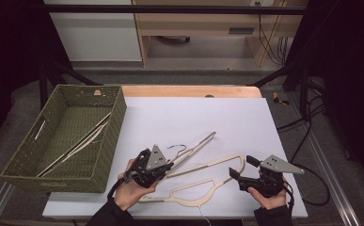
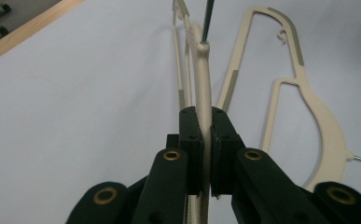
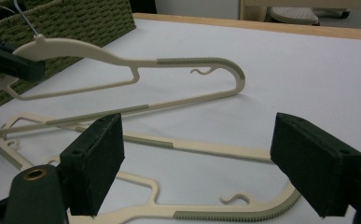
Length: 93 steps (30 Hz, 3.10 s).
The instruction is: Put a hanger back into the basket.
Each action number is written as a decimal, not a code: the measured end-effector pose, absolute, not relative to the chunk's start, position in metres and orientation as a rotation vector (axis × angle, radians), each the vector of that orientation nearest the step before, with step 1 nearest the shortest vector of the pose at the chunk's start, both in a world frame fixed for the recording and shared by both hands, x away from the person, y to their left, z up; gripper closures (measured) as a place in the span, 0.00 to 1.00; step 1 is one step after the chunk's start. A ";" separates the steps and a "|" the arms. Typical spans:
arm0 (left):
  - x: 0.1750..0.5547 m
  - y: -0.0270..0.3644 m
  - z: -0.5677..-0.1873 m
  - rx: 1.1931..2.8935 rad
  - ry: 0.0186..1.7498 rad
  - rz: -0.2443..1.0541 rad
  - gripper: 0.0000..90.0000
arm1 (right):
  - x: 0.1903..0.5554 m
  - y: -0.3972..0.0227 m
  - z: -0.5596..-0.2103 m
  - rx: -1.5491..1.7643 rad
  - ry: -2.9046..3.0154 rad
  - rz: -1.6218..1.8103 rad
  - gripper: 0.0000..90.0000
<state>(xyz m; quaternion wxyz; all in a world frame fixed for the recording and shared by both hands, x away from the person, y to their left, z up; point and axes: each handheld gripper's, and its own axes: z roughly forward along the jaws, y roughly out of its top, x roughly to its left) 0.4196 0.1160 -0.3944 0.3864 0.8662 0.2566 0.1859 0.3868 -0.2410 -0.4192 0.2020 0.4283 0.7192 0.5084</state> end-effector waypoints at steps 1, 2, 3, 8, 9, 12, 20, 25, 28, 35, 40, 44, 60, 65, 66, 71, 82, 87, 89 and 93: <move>0.422 0.119 -0.394 2.196 0.662 0.467 0.95 | 0.387 -0.241 -0.420 1.199 2.010 1.416 0.19; 0.423 0.121 -0.394 2.185 0.675 0.459 0.95 | 0.387 -0.241 -0.420 1.199 2.013 1.413 0.19; 0.425 0.123 -0.394 2.180 0.680 0.452 0.95 | 0.388 -0.240 -0.420 1.199 2.012 1.419 0.18; 0.426 0.133 -0.387 2.153 0.713 0.476 0.95 | 0.388 -0.241 -0.422 1.180 2.030 1.404 0.16; 0.425 0.135 -0.385 2.144 0.715 0.480 0.95 | 0.388 -0.241 -0.422 1.177 2.028 1.404 0.16; 0.423 0.142 -0.378 2.111 0.717 0.469 0.95 | 0.387 -0.242 -0.421 1.176 2.023 1.412 0.15; 0.416 0.159 -0.353 2.030 0.705 0.464 0.95 | 0.385 -0.245 -0.418 1.150 1.992 1.449 0.12; 0.409 0.165 -0.331 2.013 0.663 0.482 0.95 | 0.384 -0.248 -0.415 1.149 1.984 1.448 0.11; 0.408 0.165 -0.315 2.033 0.652 0.524 0.95 | 0.384 -0.249 -0.414 1.146 1.982 1.447 0.11; 0.409 0.168 -0.287 2.031 0.609 0.524 0.95 | 0.384 -0.249 -0.414 1.140 1.982 1.446 0.10; 0.413 0.178 -0.265 2.015 0.581 0.525 0.95 | 0.383 -0.249 -0.413 1.138 1.979 1.447 0.09; 0.415 0.192 -0.245 1.990 0.570 0.539 0.95 | 0.383 -0.250 -0.413 1.132 1.982 1.445 0.09; 0.449 0.277 -0.217 1.956 0.666 0.668 0.95 | 0.383 -0.249 -0.413 1.139 1.981 1.441 0.09; 0.460 0.303 -0.223 1.968 0.699 0.719 0.95 | 0.384 -0.249 -0.413 1.133 1.987 1.443 0.09; 0.463 0.308 -0.224 1.968 0.704 0.725 0.95 | 0.384 -0.249 -0.413 1.137 1.983 1.442 0.09; 0.473 0.331 -0.235 1.975 0.749 0.744 0.95 | 0.384 -0.249 -0.414 1.137 1.984 1.442 0.09; 0.482 0.374 -0.259 2.016 0.813 0.774 0.95 | 0.385 -0.249 -0.415 1.144 1.988 1.437 0.08; 0.483 0.386 -0.268 2.011 0.837 0.784 0.95 | 0.385 -0.249 -0.415 1.142 1.990 1.437 0.08; 0.485 0.391 -0.272 2.018 0.853 0.791 0.95 | 0.385 -0.249 -0.415 1.143 1.990 1.436 0.08; 0.489 0.400 -0.283 2.033 0.878 0.798 0.95 | 0.385 -0.249 -0.415 1.143 1.988 1.434 0.08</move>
